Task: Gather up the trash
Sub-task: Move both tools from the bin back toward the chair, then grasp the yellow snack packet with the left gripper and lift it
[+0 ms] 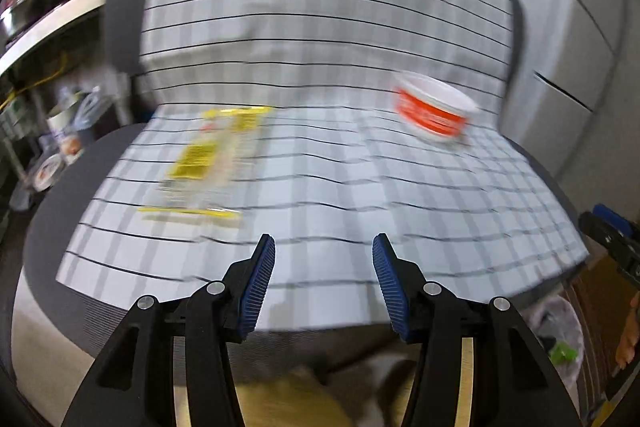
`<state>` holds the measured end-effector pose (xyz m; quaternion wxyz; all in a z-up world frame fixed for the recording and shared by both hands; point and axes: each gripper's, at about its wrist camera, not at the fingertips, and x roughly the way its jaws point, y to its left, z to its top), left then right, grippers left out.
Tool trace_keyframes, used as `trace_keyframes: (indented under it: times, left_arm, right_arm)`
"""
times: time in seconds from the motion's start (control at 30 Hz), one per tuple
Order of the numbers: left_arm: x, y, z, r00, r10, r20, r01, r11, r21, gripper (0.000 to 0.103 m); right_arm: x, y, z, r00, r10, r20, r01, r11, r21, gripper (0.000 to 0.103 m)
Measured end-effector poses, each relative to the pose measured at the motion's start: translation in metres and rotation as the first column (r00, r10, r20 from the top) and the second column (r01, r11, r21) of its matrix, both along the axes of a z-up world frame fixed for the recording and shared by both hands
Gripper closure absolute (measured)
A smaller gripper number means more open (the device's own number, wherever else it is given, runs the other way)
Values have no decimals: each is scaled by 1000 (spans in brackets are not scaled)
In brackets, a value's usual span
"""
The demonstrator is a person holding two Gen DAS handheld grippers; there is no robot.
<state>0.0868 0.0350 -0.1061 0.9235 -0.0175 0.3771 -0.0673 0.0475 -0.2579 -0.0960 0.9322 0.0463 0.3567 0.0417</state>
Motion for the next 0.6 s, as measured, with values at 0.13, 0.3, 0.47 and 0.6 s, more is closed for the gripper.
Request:
trace_keyframes:
  times: [0.13,0.3,0.47,0.6]
  left_arm:
    - [20,42,-3,997,75,3,-75,997,10,38]
    - [49,65,-13,995,95,-24,-93,994,62,32]
    - [77,50,-27,998,35,-54,-29,995,97,38]
    - [100,35,-43,996,20,-85,-8,990,142,44]
  right_arm:
    - [22,27,-1,999,52,5,-52,998,-21,42]
    - [43,46,-4,998,63,-4,-63,998,-21,42]
    - [58,54,-8,997,75,-17,-76,997,-20,42]
    - [66,53,-10,997,75,-25,-76,997,-16,42]
